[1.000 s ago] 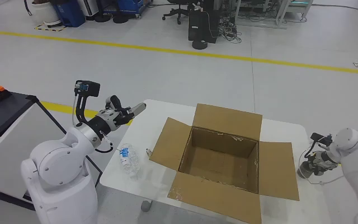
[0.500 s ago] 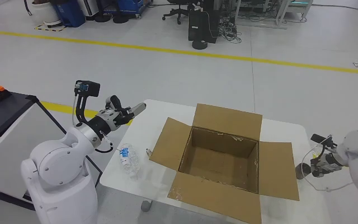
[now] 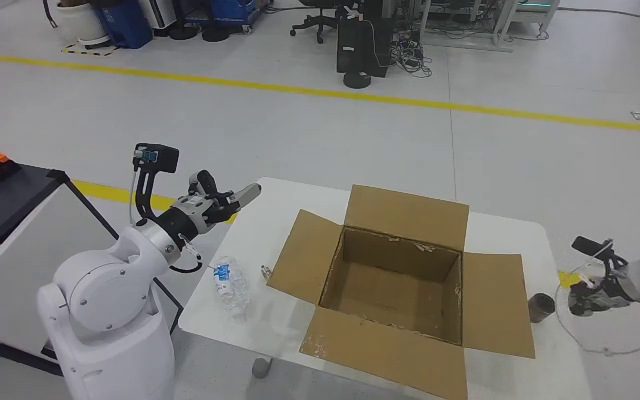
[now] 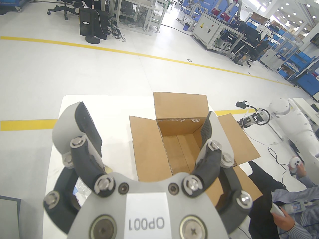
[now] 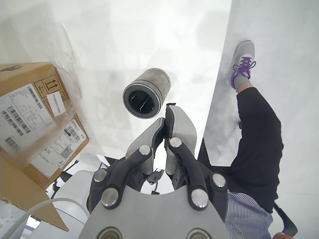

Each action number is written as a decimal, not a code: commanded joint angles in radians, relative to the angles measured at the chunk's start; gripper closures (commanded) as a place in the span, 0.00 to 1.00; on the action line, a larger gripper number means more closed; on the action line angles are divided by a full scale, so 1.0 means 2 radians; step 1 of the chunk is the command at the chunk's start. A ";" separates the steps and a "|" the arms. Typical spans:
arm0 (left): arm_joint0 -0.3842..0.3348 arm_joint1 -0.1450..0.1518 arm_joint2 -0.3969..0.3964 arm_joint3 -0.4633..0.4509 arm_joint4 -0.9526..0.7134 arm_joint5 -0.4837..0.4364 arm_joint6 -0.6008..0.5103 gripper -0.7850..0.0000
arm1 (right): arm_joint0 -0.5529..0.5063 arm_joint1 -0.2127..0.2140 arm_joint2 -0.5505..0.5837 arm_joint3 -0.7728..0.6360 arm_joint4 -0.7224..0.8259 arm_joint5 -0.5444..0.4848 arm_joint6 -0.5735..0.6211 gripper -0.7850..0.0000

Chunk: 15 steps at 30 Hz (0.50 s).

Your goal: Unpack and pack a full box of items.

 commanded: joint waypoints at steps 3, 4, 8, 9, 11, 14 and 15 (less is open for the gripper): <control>0.000 0.000 0.000 0.000 0.000 0.000 0.000 0.00 | -0.047 0.014 0.023 -0.043 0.045 -0.037 0.000 1.00; 0.000 0.000 0.000 0.000 0.000 0.000 0.000 0.00 | -0.058 0.018 0.029 -0.054 0.052 -0.041 0.000 1.00; 0.000 0.000 0.000 0.000 0.000 0.000 0.000 0.00 | -0.102 0.036 0.052 -0.094 0.074 -0.042 0.000 1.00; 0.000 0.000 0.000 0.000 0.000 0.000 0.000 0.00 | -0.112 0.040 0.057 -0.104 0.078 -0.040 0.000 1.00; 0.000 0.000 0.000 0.000 0.000 0.000 0.000 0.00 | -0.135 0.050 0.069 -0.126 0.085 -0.035 0.000 1.00; 0.000 0.000 0.000 0.000 0.000 0.000 0.000 0.00 | -0.160 0.059 0.081 -0.147 0.099 -0.032 0.000 1.00; 0.000 0.000 0.000 0.000 0.000 0.000 0.000 0.00 | -0.169 0.062 0.084 -0.155 0.105 -0.034 0.000 1.00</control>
